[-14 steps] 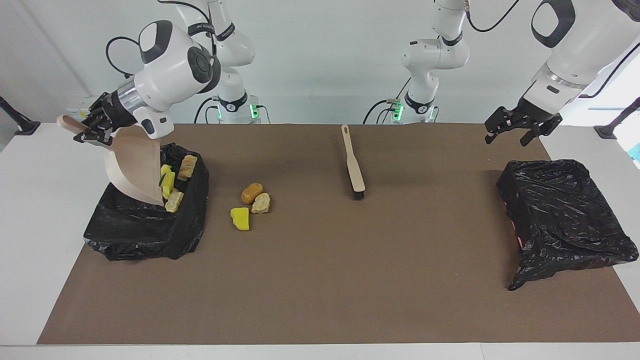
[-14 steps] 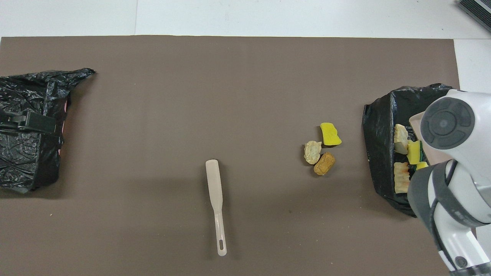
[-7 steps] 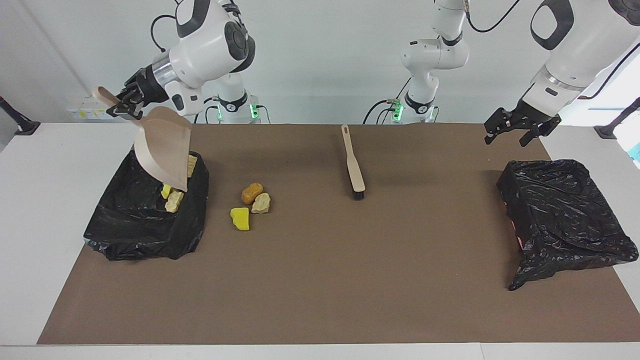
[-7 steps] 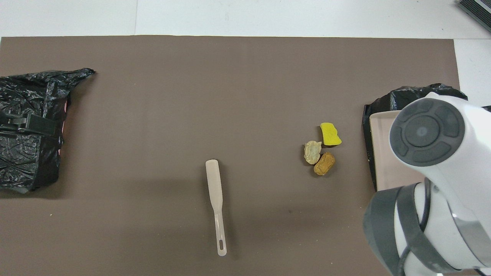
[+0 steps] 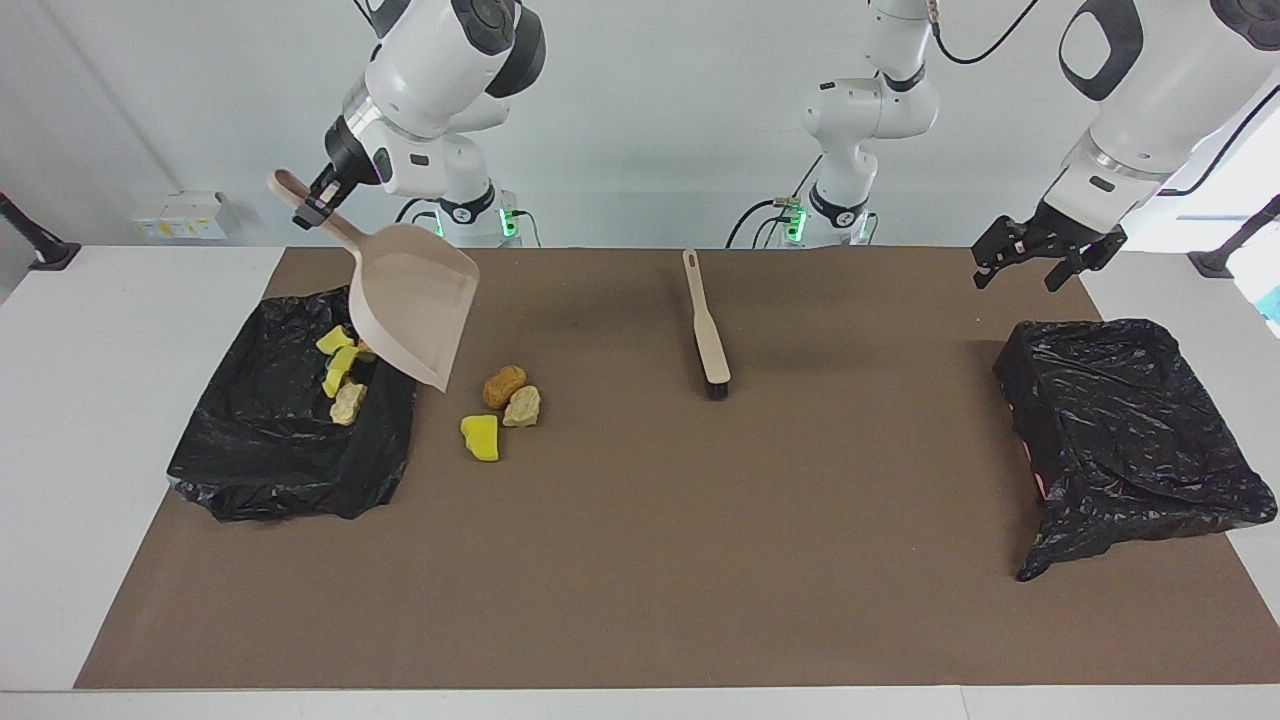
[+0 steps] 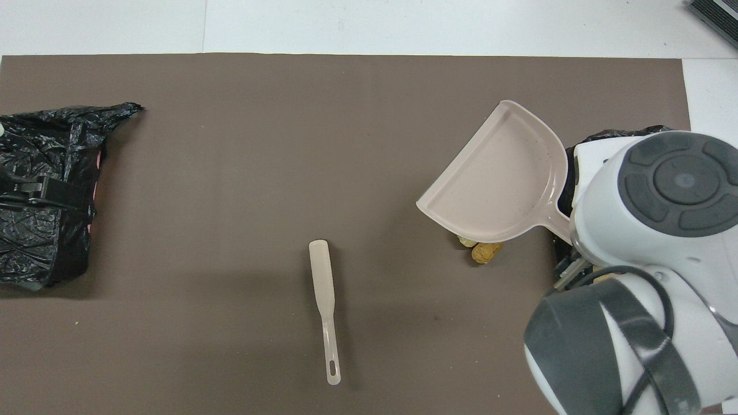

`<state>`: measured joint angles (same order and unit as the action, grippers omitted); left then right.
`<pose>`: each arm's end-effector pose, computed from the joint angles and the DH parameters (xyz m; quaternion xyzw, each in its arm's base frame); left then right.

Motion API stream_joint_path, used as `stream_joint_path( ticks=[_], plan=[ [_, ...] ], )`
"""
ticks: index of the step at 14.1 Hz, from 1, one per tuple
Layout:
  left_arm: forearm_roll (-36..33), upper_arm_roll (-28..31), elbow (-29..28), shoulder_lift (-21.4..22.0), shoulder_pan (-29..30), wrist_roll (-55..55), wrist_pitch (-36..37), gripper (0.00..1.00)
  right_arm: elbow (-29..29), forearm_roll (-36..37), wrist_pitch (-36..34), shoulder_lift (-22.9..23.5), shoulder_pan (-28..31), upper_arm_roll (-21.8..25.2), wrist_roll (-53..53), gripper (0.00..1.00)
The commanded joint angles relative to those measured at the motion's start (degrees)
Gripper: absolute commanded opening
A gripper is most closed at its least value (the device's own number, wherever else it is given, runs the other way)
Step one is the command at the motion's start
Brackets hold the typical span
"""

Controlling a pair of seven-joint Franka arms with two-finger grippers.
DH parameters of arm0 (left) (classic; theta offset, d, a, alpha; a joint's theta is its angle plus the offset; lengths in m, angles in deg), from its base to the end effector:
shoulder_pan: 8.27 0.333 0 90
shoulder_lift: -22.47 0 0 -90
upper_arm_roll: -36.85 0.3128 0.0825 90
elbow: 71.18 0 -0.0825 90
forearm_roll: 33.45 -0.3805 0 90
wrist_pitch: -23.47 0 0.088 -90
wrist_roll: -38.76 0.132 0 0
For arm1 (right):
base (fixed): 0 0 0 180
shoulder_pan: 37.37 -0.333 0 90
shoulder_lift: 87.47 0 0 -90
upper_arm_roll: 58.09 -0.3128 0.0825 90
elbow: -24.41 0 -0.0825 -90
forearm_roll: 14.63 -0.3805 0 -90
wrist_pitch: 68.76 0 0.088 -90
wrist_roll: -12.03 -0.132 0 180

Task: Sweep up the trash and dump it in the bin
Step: 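Bring the empty dustpan back to the table center with the right gripper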

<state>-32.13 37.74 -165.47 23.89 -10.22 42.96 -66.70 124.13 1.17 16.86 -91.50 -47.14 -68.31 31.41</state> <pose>0.5404 -0.0129 0.5751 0.9986 -0.0456 -0.0232 0.0123 0.4926 0.1418 0.5549 0.9279 0.3329 -0.0868 0.1440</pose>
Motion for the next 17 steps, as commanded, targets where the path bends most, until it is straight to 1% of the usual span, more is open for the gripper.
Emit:
stream_joint_path(
  ticks=[1,2,3,4,5,7,8,10,13,15,17],
  plan=[
    [-1.24,-0.01,-2.13,1.83,-0.24,-0.42,-0.62,1.0,-2.15,-3.57,2.53,5.32,-3.75,-0.14,-19.04,0.0],
    [-1.24,-0.01,-2.13,1.83,-0.24,-0.51,-0.71,1.0,-4.51,-3.93,2.98,8.65,-6.47,-0.14,-25.38,0.0],
    [-1.24,-0.01,-2.04,1.83,-0.15,-0.6,-0.71,1.0,-8.01,-3.94,3.07,12.68,-9.8,-0.14,-32.4,0.0],
    [-1.24,-0.01,-2.04,1.83,-0.24,-0.51,-0.71,1.0,-12.31,-4.37,3.76,16.73,-11.66,-0.14,-38.47,0.0],
    [-1.06,-0.01,-1.95,1.74,-0.15,-0.6,-0.8,1.0,-16.96,-5.77,4.38,20.59,-12.38,-0.23,-42.1,0.0],
    [-1.06,-0.09,-1.69,1.65,-0.33,-0.51,-0.53,1.0,-25.14,-7.18,5.52,27.02,-14.66,-0.14,-44.94,0.0],
    [-1.06,-0.09,-1.43,1.48,-0.33,-0.6,-0.53,1.0,-27.36,-7.54,6.75,29.66,-15.02,-0.14,-47.04,0.0],
    [-1.06,-0.01,-1.34,1.48,-0.33,-0.51,-0.44,1.0,-29.57,-9.38,10.87,33.45,-17.03,-0.06,-51.26,0.0],
    [-1.06,-0.01,-1.34,1.48,0.46,-0.42,-0.71,1.0,-30.36,-9.65,18.16,38.28,-18.44,-0.14,-53.91,0.0],
    [-1.06,0.08,-1.34,1.48,0.46,-0.42,-0.62,1.0,-31.77,-9.74,19.68,40.93,-18.62,-0.14,-54.71,0.0],
    [-1.06,0.08,-1.34,1.48,0.46,-0.42,-0.53,1.0,-31.34,-9.74,19.68,41.29,-19.85,-0.14,-54.97,0.0]
  ],
)
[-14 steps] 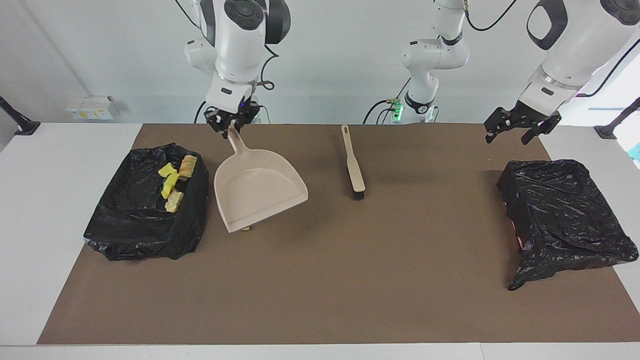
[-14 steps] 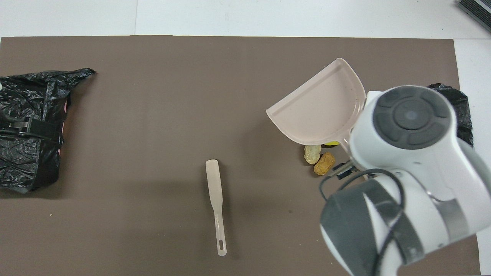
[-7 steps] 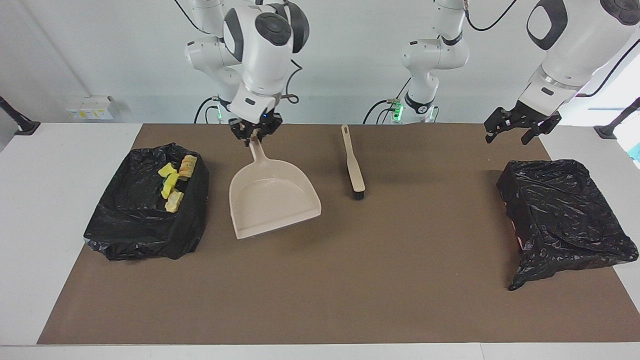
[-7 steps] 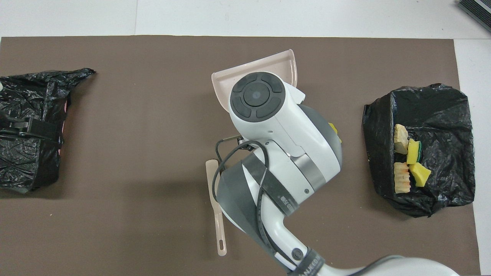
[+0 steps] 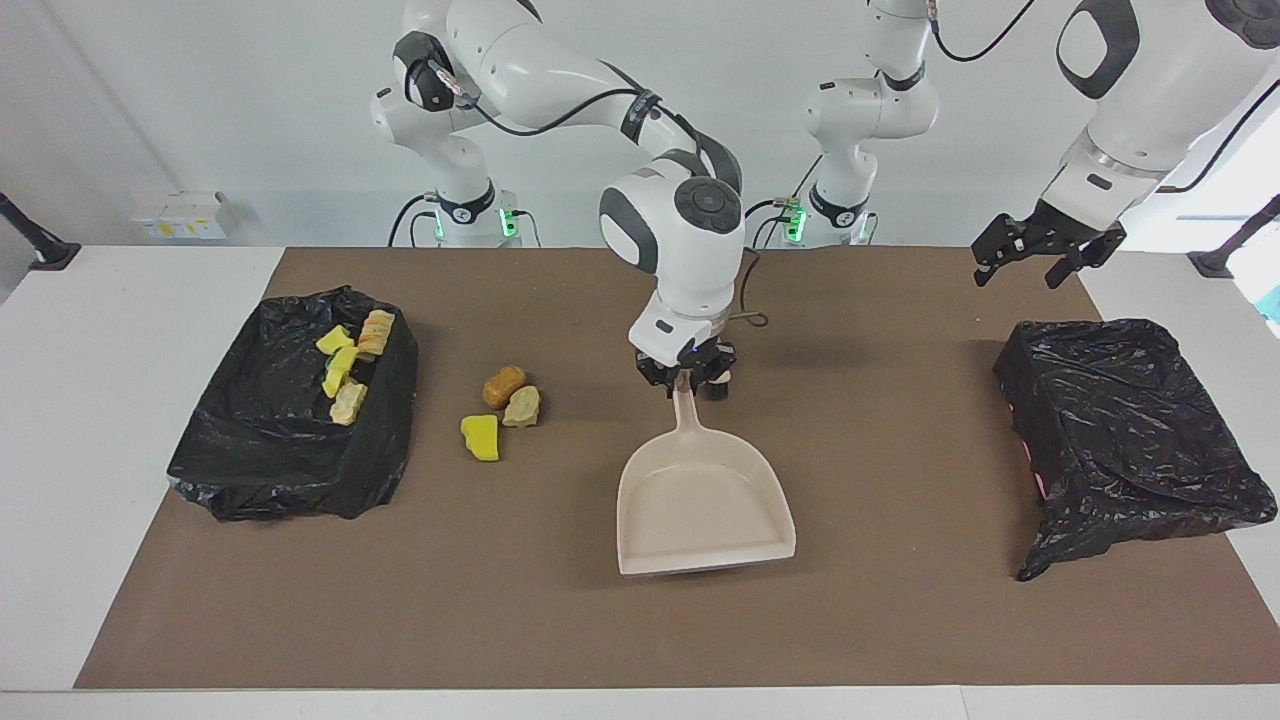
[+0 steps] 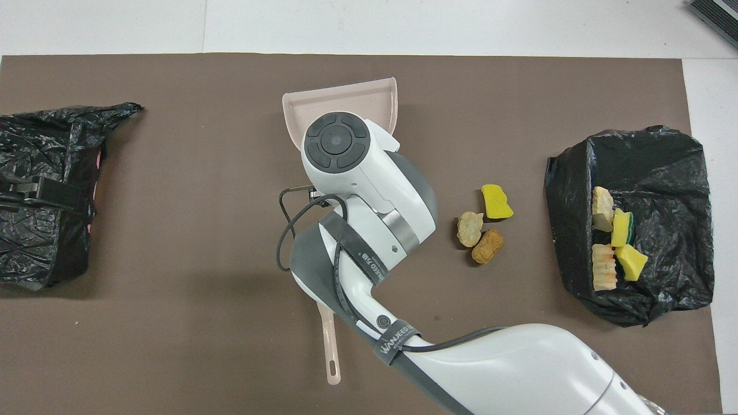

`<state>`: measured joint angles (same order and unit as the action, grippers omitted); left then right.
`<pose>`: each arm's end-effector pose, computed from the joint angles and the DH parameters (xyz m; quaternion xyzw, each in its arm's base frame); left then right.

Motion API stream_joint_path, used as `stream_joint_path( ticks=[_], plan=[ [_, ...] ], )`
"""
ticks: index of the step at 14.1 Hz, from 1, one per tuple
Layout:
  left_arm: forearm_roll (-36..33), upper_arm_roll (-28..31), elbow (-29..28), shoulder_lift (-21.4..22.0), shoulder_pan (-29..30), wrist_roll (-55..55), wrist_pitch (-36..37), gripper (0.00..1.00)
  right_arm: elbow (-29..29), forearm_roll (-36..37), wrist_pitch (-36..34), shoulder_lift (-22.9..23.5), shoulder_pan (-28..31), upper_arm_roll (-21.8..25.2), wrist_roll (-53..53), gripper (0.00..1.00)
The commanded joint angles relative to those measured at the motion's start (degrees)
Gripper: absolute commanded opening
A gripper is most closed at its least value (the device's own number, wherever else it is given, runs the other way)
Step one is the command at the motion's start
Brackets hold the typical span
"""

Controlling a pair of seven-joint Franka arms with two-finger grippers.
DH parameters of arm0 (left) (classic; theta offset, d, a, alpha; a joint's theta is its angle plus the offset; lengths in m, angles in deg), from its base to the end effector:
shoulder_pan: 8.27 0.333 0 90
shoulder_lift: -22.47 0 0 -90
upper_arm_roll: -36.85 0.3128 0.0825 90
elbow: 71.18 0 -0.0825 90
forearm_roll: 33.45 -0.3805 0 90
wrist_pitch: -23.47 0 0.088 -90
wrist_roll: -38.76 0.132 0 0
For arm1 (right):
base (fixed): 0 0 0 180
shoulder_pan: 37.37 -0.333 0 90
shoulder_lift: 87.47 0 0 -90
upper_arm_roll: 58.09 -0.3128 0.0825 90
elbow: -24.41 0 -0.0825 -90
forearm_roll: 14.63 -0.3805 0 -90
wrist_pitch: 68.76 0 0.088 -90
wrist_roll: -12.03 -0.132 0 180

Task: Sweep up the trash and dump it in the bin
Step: 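Bring the empty dustpan back to the table center with the right gripper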

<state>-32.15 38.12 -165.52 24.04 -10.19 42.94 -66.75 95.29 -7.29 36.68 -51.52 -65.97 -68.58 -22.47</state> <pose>0.5399 -0.0090 0.5762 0.9988 -0.0418 -0.0219 0.0123 0.5875 0.4220 0.3774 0.9991 0.0408 -0.0011 0.0107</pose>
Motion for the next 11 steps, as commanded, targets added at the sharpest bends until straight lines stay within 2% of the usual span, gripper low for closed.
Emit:
stream_joint_path(
  ticks=[1,5,8,10,11],
  plan=[
    [-1.04,-0.3,-1.29,1.33,0.43,-0.4,-0.57,1.0,-1.98,-1.71,-0.14,1.48,-1.02,0.12,-1.27,0.0],
    [-1.12,-0.12,-0.85,1.6,0.6,-0.31,-0.66,1.0,-1.71,-3.38,2.93,5.08,-1.55,0.21,-1.19,0.0],
    [-1.12,-0.21,-0.85,1.6,0.34,-0.31,-0.66,1.0,-1.45,-3.82,2.93,5.0,-1.37,0.21,-1.19,0.0],
    [-1.12,-0.21,-0.85,1.6,0.43,-0.31,-0.66,1.0,-0.92,-4.0,3.38,4.74,-1.11,0.21,-1.19,0.34],
    [-1.12,-0.21,-0.85,1.6,0.43,-0.4,-0.66,1.0,-1.0,-3.82,2.85,4.65,-0.85,0.21,-1.19,0.67]
  ],
)
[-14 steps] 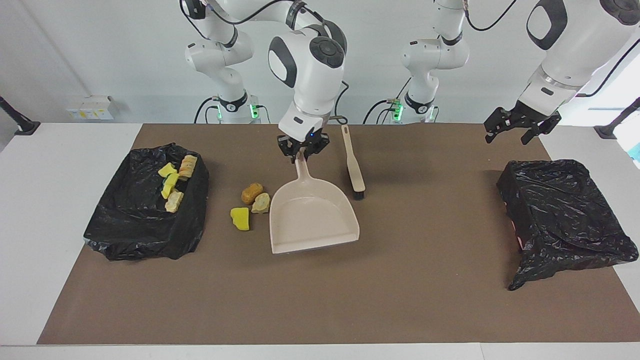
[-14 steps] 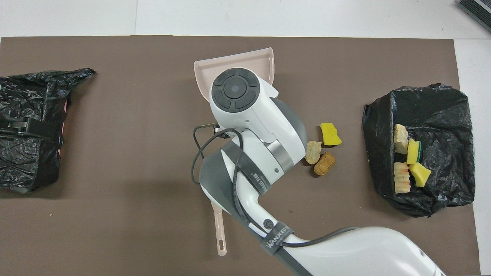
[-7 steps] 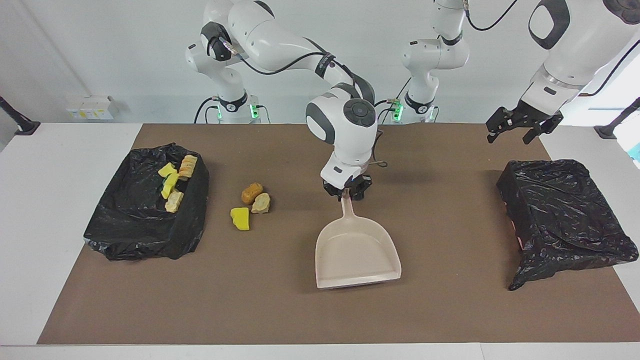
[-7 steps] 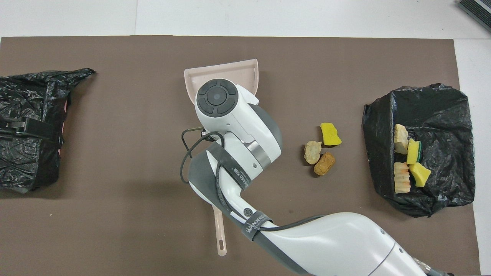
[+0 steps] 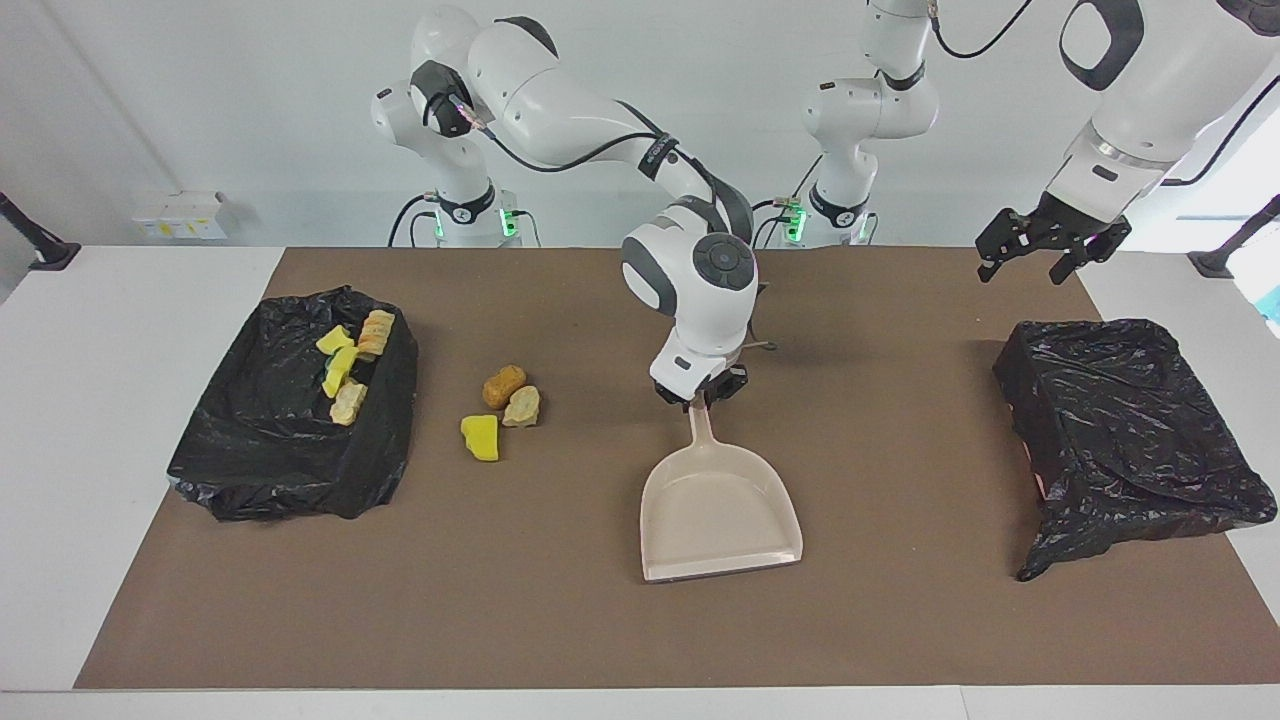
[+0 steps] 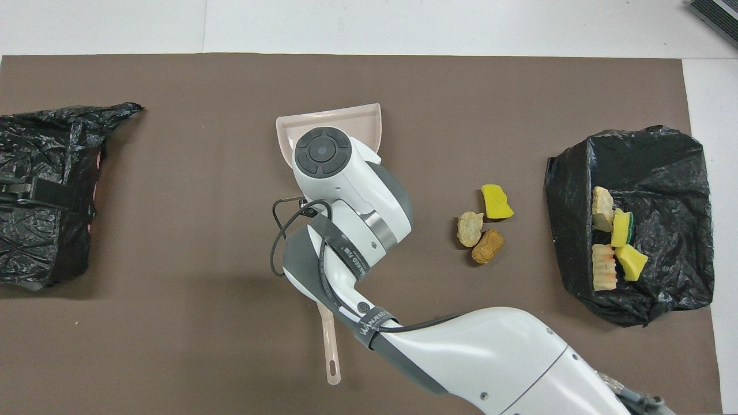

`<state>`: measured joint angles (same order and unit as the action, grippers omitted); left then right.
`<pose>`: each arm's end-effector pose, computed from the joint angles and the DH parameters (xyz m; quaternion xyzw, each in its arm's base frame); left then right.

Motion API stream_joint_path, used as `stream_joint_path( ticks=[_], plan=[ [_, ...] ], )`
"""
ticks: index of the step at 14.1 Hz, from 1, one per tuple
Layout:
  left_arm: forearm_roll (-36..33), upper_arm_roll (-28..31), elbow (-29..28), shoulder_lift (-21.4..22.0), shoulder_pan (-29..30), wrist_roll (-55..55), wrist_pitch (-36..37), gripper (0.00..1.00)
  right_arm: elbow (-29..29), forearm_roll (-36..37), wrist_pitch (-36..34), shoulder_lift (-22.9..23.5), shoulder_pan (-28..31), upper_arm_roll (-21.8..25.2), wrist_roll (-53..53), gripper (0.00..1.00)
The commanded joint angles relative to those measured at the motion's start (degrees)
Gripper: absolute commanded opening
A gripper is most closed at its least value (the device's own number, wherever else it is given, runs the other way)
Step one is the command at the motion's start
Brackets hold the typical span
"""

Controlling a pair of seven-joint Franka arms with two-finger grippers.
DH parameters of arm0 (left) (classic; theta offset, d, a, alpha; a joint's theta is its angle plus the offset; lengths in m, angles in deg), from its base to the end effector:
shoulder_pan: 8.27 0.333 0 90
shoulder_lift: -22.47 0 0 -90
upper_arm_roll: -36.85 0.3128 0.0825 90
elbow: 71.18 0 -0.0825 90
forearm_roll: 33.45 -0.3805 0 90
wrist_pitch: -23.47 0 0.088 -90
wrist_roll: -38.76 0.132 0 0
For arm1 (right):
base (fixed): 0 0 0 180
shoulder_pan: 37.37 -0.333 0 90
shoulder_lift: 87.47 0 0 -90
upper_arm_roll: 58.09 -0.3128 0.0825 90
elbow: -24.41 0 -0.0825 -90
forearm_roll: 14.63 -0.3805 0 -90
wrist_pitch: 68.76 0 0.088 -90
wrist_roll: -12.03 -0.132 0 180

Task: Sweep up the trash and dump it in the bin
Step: 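Bring the empty dustpan back to the table center with the right gripper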

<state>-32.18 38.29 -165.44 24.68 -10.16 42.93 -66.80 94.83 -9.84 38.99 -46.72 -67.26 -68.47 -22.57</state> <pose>0.5374 -0.0069 0.5829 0.9990 -0.0401 -0.0152 0.0121 0.5825 0.4425 0.3240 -0.9986 -0.0431 0.0316 0.0010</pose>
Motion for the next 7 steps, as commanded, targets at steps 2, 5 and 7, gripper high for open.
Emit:
stream_joint_path(
  ticks=[2,5,7],
  plan=[
    [-1.09,-0.47,-0.84,0.95,0.23,-0.39,-0.61,1.0,-0.54,-1.62,0.27,-2.07,1.32,0.1,-0.47,1.0],
    [-0.92,-0.47,-0.92,0.95,-0.03,-0.65,-0.88,1.0,1.64,-3.72,-0.35,-8.3,2.11,0.19,-0.3,1.0],
    [-0.66,-0.47,-1.01,0.95,0.05,-0.83,-1.14,1.0,3.32,-8.01,-3.31,-13.22,5.09,0.1,0.14,1.0]
  ],
)
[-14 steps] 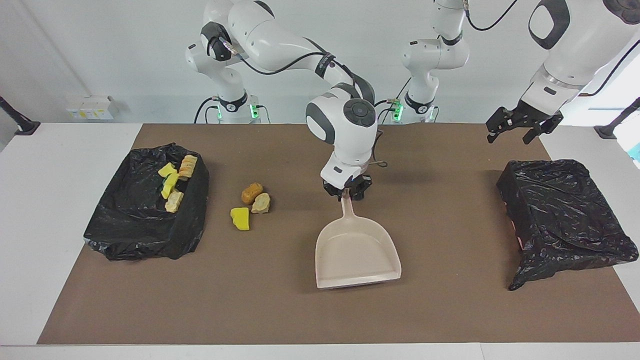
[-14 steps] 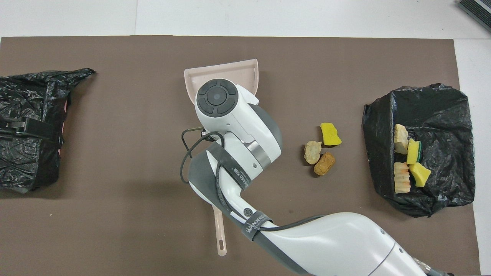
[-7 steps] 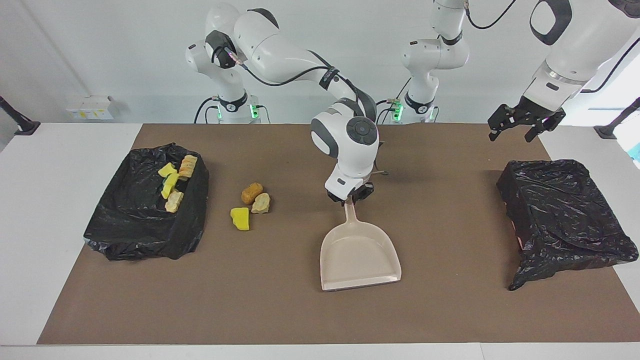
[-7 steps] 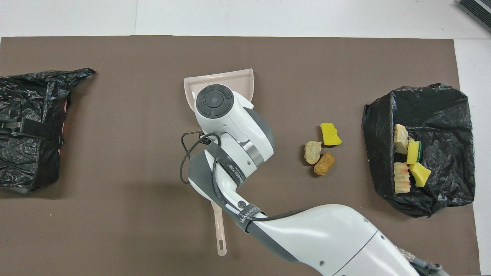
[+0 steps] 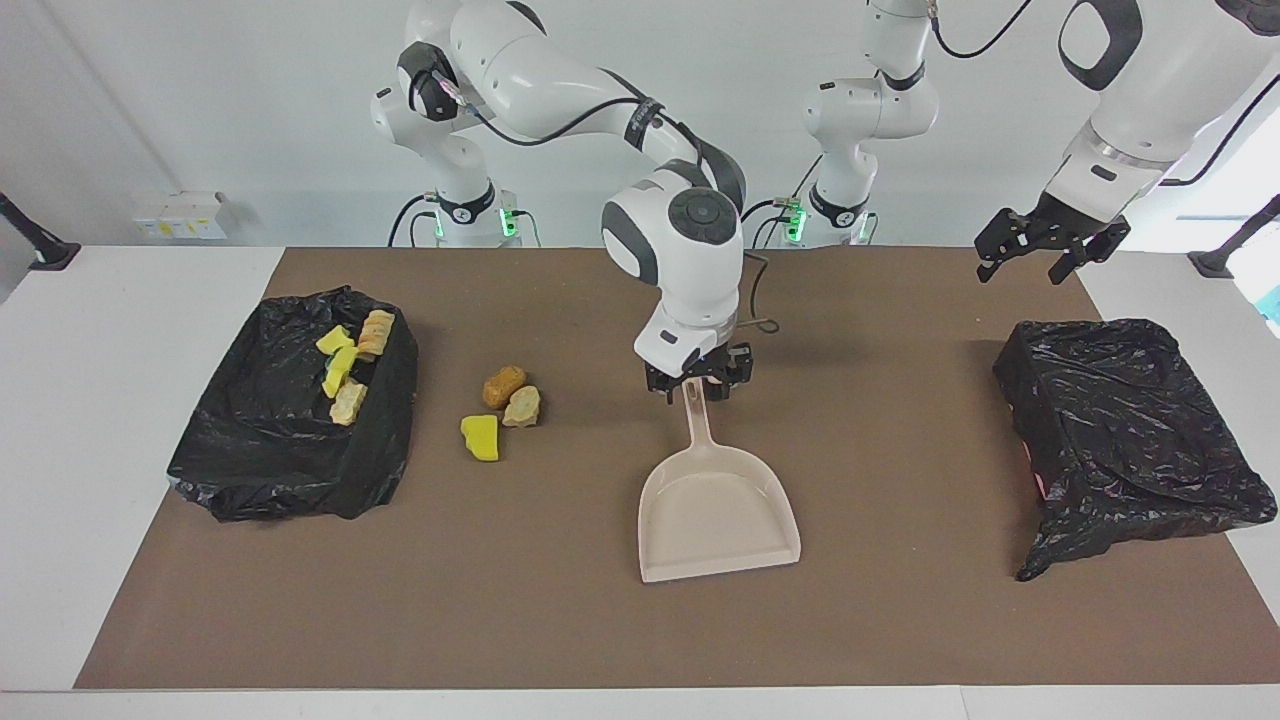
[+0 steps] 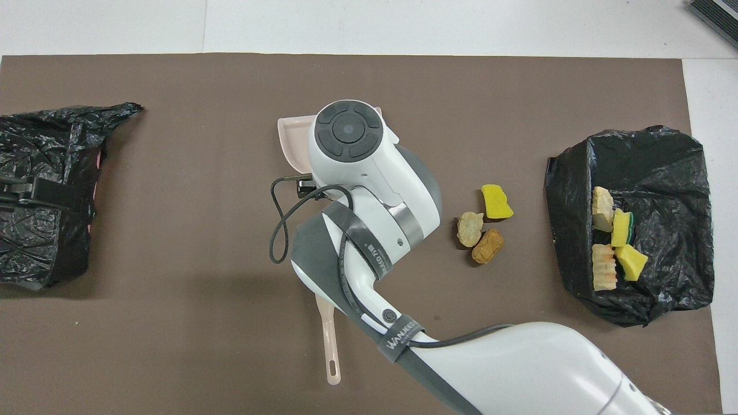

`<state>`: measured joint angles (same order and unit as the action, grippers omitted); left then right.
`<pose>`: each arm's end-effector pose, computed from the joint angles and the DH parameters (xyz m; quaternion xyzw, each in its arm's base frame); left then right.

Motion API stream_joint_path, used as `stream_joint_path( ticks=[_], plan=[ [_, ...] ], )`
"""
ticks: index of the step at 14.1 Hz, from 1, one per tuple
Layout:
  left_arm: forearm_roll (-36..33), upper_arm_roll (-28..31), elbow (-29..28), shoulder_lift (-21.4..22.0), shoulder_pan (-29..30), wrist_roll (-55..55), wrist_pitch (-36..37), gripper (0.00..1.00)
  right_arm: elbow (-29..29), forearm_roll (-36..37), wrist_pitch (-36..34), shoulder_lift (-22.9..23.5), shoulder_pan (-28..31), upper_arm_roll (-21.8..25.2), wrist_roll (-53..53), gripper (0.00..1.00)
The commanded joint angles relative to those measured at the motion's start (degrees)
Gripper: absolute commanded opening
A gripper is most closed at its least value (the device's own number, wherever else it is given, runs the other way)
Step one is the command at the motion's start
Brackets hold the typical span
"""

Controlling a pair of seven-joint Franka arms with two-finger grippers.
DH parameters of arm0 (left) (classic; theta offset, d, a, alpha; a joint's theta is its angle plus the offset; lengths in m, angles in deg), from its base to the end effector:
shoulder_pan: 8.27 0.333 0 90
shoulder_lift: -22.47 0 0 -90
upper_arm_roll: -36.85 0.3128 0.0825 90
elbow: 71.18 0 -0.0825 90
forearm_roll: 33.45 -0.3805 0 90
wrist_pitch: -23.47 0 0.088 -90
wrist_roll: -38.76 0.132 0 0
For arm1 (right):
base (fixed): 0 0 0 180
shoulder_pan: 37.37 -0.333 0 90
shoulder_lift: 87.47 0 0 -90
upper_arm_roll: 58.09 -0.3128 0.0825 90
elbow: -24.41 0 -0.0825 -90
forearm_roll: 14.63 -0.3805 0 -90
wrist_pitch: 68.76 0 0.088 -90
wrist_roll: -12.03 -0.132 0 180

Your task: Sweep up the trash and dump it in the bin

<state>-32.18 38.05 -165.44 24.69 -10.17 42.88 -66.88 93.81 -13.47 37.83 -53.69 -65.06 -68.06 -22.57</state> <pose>0.5375 -0.0093 0.5832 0.9990 -0.0418 -0.0144 0.0119 0.5941 0.4189 0.4187 -0.9986 -0.0132 -0.0050 0.0506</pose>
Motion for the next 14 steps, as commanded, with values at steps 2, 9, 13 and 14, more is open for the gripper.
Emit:
stream_joint_path(
  ticks=[2,9,13,14],
  plan=[
    [-0.48,-0.23,-1.63,1.03,-0.29,-0.51,-2.63,1.0,5.3,-5.81,-7.51,-9.51,2.73,-0.23,3.73,1.0],
    [-0.74,-1.29,1.97,-7.74,-8.45,-6.3,-3.16,1.0,44.81,-14.85,13.43,-30.6,-3.94,-0.4,6.37,1.0],
    [-0.83,-1.37,5.39,-14.86,-14.69,-14.73,-6.76,1.0,49.59,-15.31,17.41,-29.48,-7.56,-0.31,8.84,1.0],
    [-0.92,-1.29,7.4,-17.66,-16.45,-16.67,-7.03,1.0,50.21,-15.31,19.42,-28.44,-8.52,-0.31,8.76,1.0]
  ],
)
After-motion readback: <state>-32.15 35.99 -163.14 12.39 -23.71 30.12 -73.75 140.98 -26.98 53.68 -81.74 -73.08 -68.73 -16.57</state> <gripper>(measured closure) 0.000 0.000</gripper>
